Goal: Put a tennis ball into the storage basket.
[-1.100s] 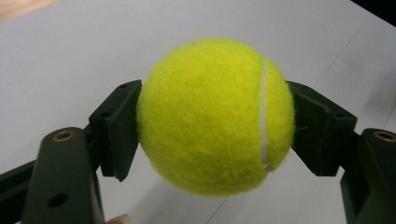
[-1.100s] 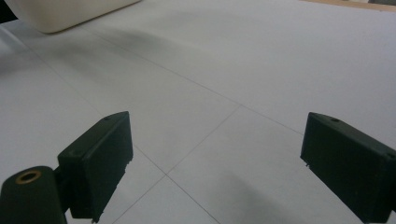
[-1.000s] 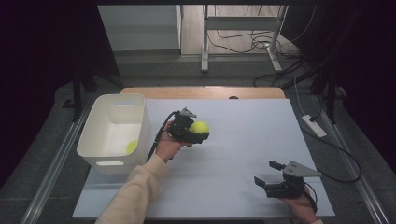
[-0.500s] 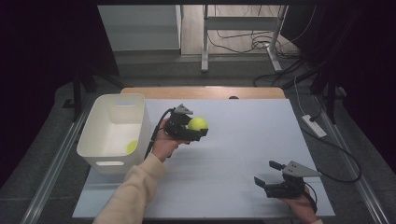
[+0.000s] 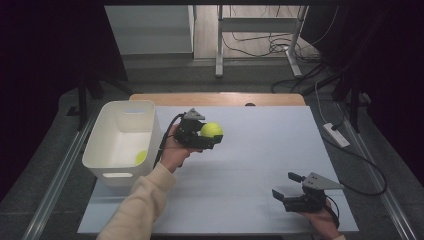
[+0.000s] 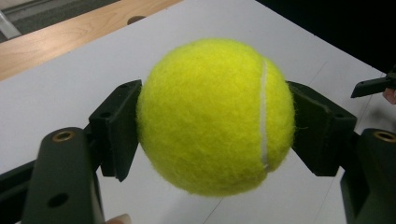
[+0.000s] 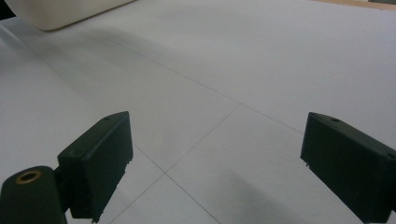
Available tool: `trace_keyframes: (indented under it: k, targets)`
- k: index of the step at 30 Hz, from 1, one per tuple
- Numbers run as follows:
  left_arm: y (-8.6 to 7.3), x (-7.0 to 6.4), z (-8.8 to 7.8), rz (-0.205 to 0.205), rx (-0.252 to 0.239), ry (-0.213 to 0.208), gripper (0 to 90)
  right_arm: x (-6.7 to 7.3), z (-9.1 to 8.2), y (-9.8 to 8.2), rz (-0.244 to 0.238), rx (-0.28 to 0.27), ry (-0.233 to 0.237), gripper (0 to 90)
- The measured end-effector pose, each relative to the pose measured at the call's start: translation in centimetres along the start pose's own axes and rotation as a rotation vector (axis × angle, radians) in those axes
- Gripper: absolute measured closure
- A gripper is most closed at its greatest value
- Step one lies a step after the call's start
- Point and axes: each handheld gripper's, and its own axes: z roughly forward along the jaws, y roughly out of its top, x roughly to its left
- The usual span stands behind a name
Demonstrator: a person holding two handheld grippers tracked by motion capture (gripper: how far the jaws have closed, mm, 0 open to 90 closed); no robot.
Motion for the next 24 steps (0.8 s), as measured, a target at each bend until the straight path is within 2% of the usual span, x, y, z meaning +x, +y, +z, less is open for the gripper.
trace_keyframes:
  k: [24]
  targets:
    - [1.0,-0.2,-2.5,0.015,-0.067,0.018,26.6,0.0,0.0,0.0,-0.001,-0.001,0.0,9.1]
